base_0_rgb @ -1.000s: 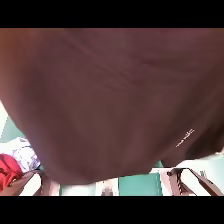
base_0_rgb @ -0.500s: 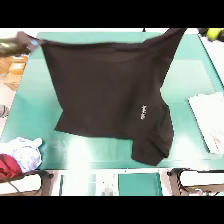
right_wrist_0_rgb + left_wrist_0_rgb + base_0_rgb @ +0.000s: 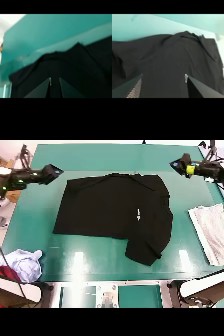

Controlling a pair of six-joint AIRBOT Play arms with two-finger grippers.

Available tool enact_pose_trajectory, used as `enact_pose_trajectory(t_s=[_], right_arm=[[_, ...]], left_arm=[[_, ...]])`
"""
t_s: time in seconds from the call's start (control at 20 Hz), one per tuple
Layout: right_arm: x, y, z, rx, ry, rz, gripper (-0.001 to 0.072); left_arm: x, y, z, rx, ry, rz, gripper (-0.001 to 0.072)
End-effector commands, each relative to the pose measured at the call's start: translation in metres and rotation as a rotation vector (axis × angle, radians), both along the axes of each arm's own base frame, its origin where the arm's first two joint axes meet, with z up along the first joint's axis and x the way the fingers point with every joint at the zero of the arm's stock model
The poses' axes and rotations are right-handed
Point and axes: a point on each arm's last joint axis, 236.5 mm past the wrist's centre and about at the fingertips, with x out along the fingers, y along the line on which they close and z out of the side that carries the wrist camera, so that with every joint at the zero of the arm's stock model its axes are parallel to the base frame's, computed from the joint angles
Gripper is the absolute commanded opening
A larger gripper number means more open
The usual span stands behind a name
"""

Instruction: Fold the shirts.

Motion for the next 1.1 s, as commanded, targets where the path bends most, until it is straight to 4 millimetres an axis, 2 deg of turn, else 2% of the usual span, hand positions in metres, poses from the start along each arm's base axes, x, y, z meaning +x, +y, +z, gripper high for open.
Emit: enact_pose_trajectory(t_s=[0.0,0.1,0.15,0.25,0.3,0.35,0.4,0.45,0.5,0.6,0.7,0.75,0.9,1.0,1.05], right_arm=[[-0.069,-0.026,-0.025,-0.041,0.191,0.129,0.0143],[-0.115,-0.047,-0.049,-0.097,0.305,0.108,0.0151],[-0.138,-0.056,-0.061,-0.116,0.349,0.078,0.0152],[-0.178,-0.072,-0.078,-0.123,0.389,0.011,0.0153],[-0.196,-0.084,-0.085,-0.115,0.4,-0.042,0.0154],[-0.209,-0.094,-0.092,-0.104,0.411,-0.095,0.0191],[-0.222,-0.103,-0.099,-0.088,0.425,-0.142,0.0247],[-0.235,-0.109,-0.107,-0.074,0.438,-0.163,0.0253],[-0.244,-0.112,-0.114,-0.055,0.455,-0.182,0.0253],[-0.257,-0.112,-0.129,-0.03,0.482,-0.194,0.0253],[-0.262,-0.109,-0.141,-0.028,0.494,-0.204,0.0254],[-0.264,-0.107,-0.147,-0.02,0.503,-0.21,0.0254],[-0.274,-0.097,-0.163,0.004,0.533,-0.213,0.0299],[-0.281,-0.089,-0.172,0.024,0.557,-0.213,0.0317],[-0.284,-0.086,-0.178,0.032,0.57,-0.214,0.0371]], left_arm=[[-0.05,0.037,-0.008,0.018,0.184,-0.115,0.0621],[-0.098,0.063,-0.039,0.051,0.402,-0.143,0.062],[-0.12,0.071,-0.055,0.051,0.502,-0.15,0.062],[-0.161,0.067,-0.086,0.002,0.666,-0.173,0.0541],[-0.181,0.06,-0.102,-0.018,0.734,-0.183,0.054],[-0.198,0.056,-0.117,-0.025,0.789,-0.184,0.0541],[-0.214,0.055,-0.134,-0.012,0.841,-0.18,0.054],[-0.228,0.06,-0.152,0.023,0.89,-0.167,0.054],[-0.236,0.069,-0.167,0.076,0.924,-0.137,0.0541],[-0.226,0.074,-0.179,0.093,0.899,-0.07,0.054],[-0.212,0.059,-0.176,0.048,0.851,-0.066,0.054],[-0.212,0.05,-0.177,0.053,0.843,-0.092,0.054],[-0.224,0.019,-0.19,0.092,0.862,-0.175,0.054],[-0.226,0.009,-0.188,0.097,0.86,-0.208,0.0534],[-0.228,0.007,-0.186,0.089,0.866,-0.222,0.0288]])
